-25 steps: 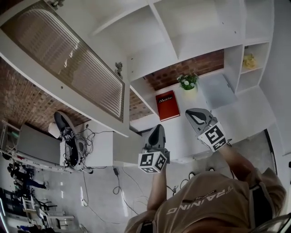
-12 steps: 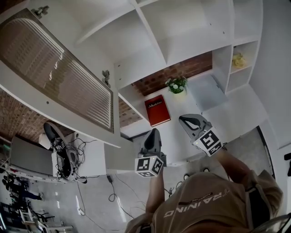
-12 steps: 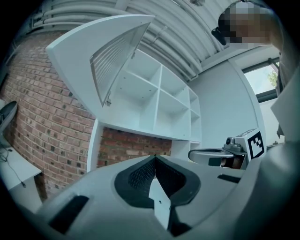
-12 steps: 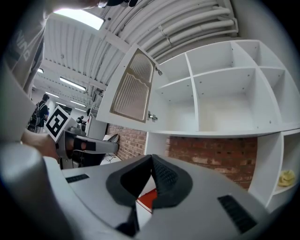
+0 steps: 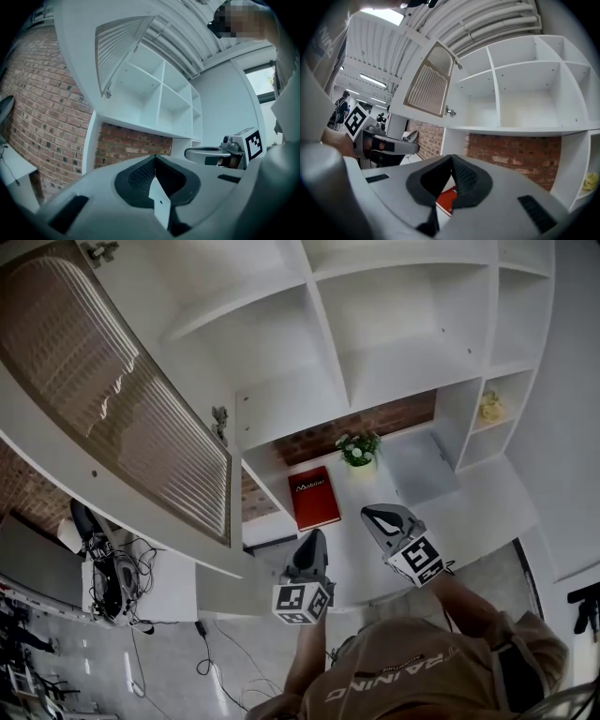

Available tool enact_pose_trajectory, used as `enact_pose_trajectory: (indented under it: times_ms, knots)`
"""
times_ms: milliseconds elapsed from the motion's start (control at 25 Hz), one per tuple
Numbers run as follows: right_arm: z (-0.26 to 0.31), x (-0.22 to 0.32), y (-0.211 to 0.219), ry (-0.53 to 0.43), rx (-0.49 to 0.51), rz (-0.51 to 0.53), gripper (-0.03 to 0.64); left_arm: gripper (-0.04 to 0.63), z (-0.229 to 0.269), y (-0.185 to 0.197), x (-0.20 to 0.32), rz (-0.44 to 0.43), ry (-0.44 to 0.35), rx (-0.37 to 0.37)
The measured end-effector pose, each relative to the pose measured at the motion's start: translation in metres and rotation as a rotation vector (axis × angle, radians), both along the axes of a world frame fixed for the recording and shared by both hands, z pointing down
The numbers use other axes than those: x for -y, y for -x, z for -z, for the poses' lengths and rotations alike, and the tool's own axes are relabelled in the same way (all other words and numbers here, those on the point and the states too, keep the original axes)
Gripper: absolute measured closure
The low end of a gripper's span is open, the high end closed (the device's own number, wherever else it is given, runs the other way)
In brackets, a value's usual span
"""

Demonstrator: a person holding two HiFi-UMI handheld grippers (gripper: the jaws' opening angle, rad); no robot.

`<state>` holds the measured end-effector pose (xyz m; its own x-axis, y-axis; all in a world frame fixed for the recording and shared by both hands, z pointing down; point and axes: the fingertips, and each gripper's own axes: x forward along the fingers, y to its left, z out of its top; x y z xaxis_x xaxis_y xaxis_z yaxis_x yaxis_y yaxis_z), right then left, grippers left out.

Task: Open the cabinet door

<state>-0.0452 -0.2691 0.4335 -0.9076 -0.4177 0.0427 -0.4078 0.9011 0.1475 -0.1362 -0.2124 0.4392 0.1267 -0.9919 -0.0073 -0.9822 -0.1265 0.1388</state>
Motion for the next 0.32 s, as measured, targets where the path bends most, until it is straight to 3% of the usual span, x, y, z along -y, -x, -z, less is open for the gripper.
enact_pose_trajectory:
  times_ms: [320]
  knots:
    - [0.0005, 0.0101, 0.0102, 0.006, 0.018, 0.008, 0.603, 0.587, 0.0009, 0.0065, 0.0123, -0.018, 0.011, 0.024]
